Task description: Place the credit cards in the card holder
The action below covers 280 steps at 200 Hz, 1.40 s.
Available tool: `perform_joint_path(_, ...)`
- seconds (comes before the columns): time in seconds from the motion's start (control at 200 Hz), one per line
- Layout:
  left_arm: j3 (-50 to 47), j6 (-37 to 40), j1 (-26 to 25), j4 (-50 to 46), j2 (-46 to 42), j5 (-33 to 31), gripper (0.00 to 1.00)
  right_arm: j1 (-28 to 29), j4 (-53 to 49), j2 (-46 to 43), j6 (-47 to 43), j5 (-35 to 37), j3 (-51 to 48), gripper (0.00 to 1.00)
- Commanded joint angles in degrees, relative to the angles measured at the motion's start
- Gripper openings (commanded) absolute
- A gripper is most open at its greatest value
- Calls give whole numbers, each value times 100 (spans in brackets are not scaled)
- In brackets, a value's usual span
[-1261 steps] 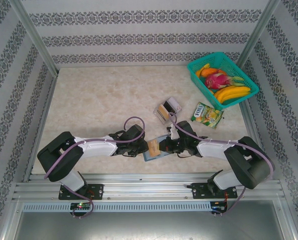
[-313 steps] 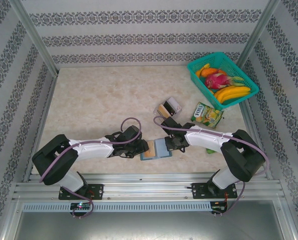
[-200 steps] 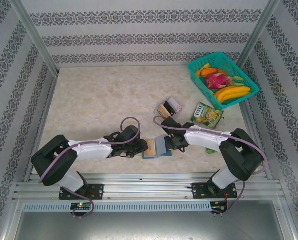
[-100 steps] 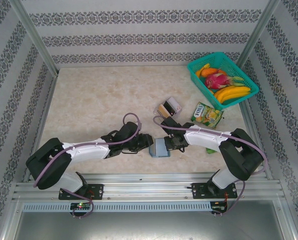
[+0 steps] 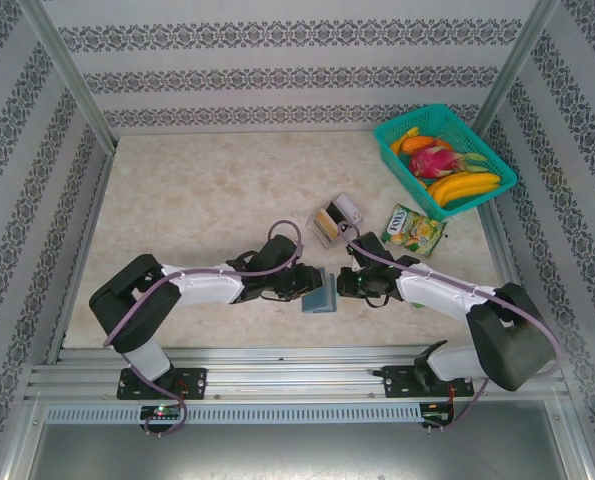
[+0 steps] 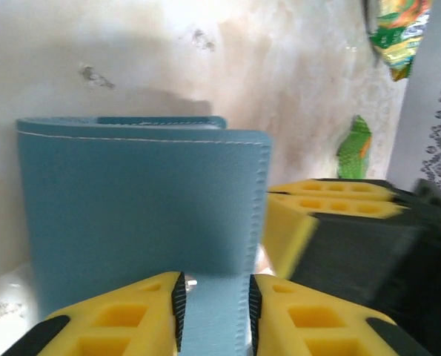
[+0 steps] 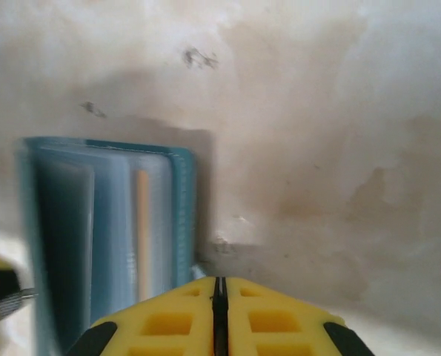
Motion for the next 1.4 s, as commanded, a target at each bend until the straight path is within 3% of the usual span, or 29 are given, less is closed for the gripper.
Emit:
perform_joint_path(0.0, -37, -98, -68, 75, 207, -33, 29, -67, 277, -218, 156, -399, -94, 12)
perform_joint_path(0.375, -67, -170, -70, -464, 284, -362, 14, -48, 781, 53, 385, -1110, -3, 20)
perform_joint_path(0.849, -247, -218, -65, -290, 125, -501, 9, -39, 1427, 723, 834, -1598, -33, 24)
perform_joint_path(1.009, -165, -5, -91, -492, -98, -570, 12, -55, 1426, 393, 900, -1376, -120, 24)
perform_joint_path(1.394, 62, 725, -84, -1866, -760, -1195, 32, -309, -187, -485, 137, -548, -42, 24)
